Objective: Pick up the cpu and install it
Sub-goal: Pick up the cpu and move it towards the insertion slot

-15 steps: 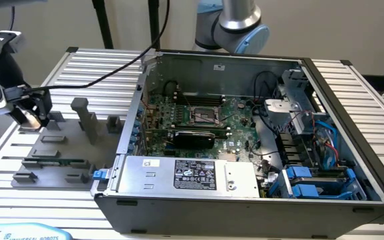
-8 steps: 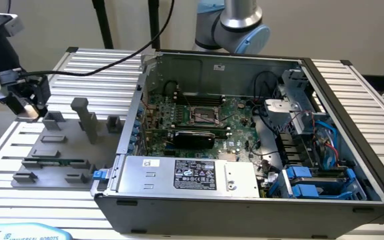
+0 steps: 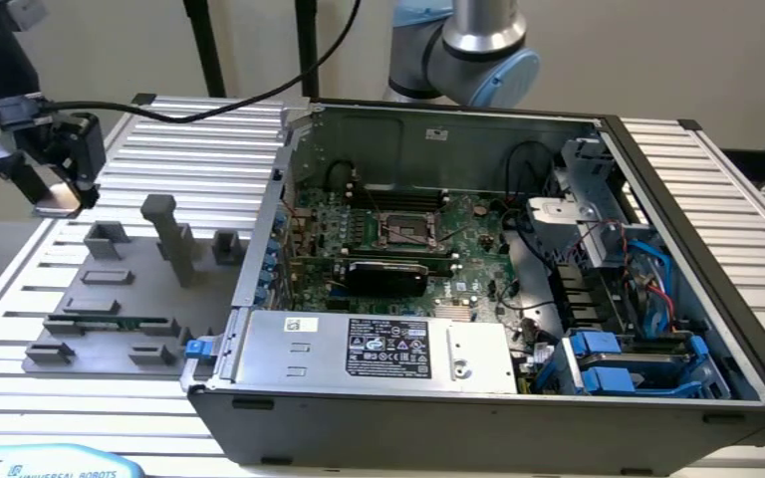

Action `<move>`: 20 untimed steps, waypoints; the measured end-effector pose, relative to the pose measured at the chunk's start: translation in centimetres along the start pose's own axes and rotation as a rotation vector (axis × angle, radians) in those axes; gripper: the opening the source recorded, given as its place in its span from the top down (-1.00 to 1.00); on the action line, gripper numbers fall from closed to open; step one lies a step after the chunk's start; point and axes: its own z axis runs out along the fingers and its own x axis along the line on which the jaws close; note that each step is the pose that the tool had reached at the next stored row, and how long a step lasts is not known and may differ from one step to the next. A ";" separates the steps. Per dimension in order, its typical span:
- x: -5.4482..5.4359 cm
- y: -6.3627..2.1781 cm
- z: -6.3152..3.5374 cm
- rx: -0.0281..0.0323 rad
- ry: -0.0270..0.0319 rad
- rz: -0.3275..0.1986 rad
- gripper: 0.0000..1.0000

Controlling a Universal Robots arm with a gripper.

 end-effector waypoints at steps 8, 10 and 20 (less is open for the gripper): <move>-3.7 0.32 -2.92 -0.0186 0.0015 -0.001 -0.09; -4.6 0.42 -3.68 -0.0220 0.0014 -0.001 -0.09; -9.1 0.86 -6.18 -0.0312 0.0026 -0.001 -0.09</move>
